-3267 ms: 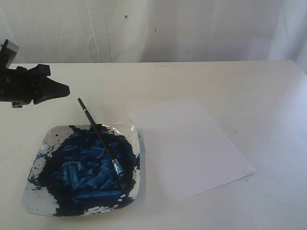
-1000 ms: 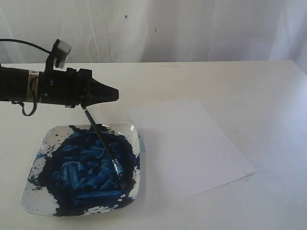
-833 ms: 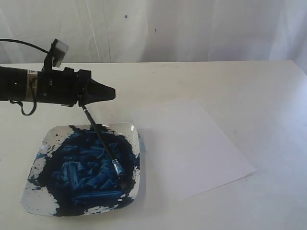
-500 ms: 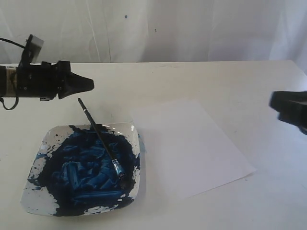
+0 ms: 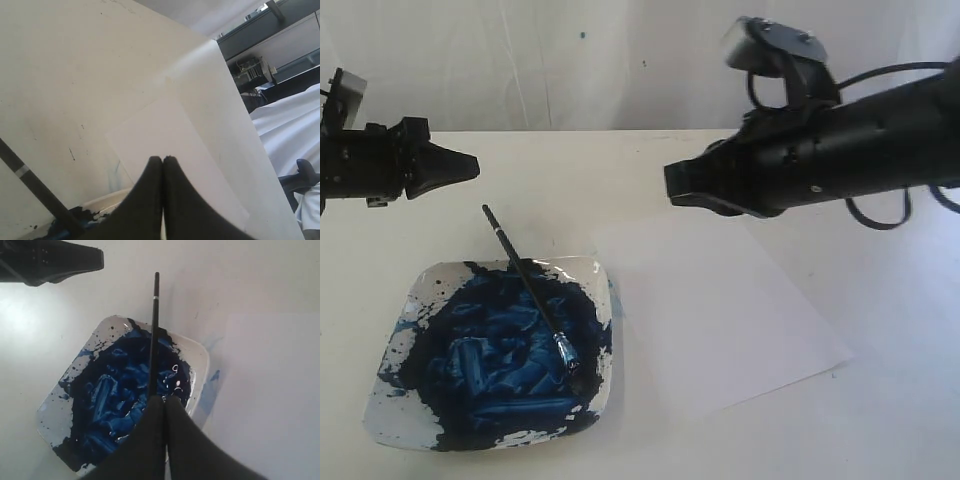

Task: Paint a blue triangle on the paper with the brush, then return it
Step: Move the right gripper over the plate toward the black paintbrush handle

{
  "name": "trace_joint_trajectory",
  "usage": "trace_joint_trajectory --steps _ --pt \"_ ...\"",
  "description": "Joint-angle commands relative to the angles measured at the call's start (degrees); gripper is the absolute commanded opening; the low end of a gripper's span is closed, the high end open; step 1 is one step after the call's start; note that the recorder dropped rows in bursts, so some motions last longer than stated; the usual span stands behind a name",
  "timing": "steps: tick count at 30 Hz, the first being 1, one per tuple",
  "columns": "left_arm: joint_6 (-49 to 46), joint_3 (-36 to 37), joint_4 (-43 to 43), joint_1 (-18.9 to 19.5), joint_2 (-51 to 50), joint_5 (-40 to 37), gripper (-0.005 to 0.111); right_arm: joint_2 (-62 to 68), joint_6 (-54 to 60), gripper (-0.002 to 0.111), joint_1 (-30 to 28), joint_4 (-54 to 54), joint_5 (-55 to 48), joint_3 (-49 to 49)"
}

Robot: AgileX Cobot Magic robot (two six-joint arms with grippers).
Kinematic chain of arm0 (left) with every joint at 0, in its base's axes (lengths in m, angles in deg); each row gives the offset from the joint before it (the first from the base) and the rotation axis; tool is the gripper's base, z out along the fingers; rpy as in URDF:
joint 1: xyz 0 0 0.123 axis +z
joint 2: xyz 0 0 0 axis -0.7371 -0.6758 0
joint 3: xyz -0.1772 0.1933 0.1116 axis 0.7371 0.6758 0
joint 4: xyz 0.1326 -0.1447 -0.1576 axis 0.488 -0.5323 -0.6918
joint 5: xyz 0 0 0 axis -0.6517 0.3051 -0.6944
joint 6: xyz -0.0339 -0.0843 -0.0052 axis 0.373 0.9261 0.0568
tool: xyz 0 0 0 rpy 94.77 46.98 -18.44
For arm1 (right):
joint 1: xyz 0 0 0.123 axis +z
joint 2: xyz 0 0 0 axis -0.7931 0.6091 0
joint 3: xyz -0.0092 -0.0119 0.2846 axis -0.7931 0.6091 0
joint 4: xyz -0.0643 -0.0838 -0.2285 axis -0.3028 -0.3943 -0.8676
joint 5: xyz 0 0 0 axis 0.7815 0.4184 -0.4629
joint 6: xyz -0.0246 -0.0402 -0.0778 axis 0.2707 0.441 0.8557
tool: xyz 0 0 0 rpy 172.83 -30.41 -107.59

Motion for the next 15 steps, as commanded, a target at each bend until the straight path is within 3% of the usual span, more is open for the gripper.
trace_joint_trajectory --steps 1,6,13,15 --pt "-1.1 -0.3 -0.2 0.2 0.4 -0.8 0.000 6.7 1.8 0.000 2.2 1.3 2.7 -5.7" --pt "-2.3 -0.3 0.4 1.6 0.4 -1.9 0.000 14.7 1.8 0.012 2.5 3.7 3.8 -12.5" --pt "-2.3 -0.3 0.4 6.7 0.4 -3.9 0.000 26.0 2.0 0.062 3.8 5.4 3.7 -21.2" --pt "-2.3 -0.3 0.4 7.6 0.4 -3.9 0.000 29.2 3.5 0.069 4.9 5.4 3.7 -24.1"
